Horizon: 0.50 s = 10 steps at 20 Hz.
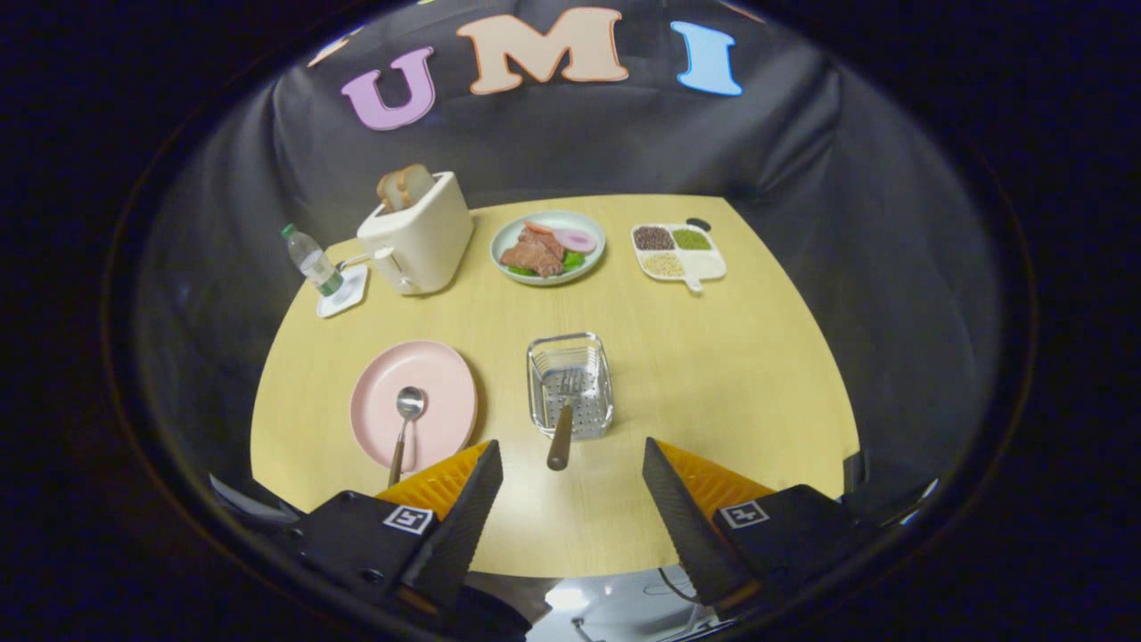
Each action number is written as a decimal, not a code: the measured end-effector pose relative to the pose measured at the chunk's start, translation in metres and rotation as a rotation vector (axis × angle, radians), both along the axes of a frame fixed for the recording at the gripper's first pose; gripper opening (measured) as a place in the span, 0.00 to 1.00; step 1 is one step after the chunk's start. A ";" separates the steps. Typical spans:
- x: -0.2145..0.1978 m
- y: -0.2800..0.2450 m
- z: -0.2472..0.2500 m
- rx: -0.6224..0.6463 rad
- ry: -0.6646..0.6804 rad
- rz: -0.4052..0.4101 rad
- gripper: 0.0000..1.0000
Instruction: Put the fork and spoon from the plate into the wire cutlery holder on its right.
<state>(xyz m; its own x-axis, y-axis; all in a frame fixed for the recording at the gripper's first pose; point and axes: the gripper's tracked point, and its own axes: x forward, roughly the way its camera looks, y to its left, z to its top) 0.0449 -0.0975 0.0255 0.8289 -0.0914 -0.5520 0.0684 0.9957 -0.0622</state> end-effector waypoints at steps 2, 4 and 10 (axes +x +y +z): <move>-0.001 0.013 0.009 -0.010 -0.069 0.014 1.00; -0.003 0.034 0.016 -0.003 -0.139 0.035 1.00; -0.007 0.102 -0.002 0.047 -0.268 0.093 1.00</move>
